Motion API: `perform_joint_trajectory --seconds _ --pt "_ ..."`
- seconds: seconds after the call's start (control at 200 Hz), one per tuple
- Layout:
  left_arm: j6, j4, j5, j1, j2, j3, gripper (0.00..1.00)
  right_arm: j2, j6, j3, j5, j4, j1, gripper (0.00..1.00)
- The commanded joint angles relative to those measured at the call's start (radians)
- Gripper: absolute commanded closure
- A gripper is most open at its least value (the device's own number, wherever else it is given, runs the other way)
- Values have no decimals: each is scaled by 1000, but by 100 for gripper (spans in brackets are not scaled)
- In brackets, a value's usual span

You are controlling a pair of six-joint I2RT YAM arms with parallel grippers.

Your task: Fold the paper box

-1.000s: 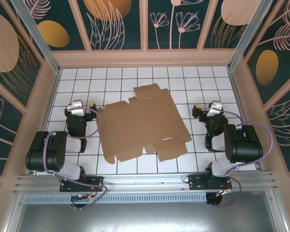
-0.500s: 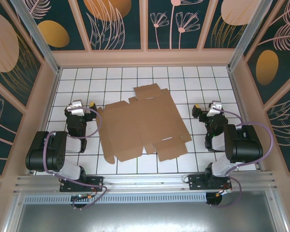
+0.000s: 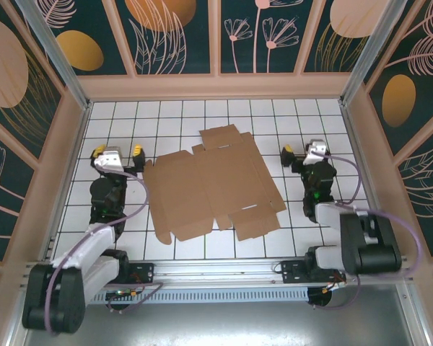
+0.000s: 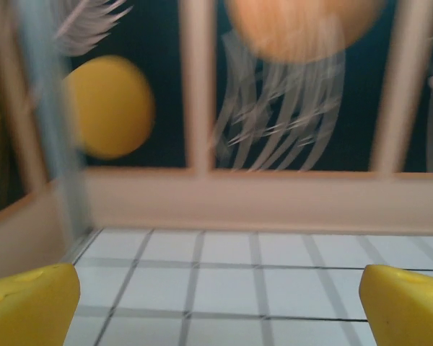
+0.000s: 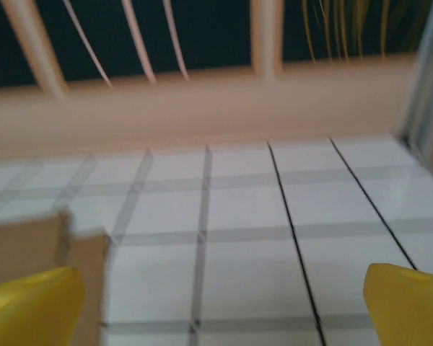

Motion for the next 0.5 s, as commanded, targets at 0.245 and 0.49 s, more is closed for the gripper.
perform_joint_trajectory --seconds 0.245,0.49 --pt "-211 -880 -33 -409 -186 397 1 -312 196 489 404 -884 604 1" --pt "-656 -1287 -374 -422 -223 416 1 -473 513 479 7 -1210 395 1"
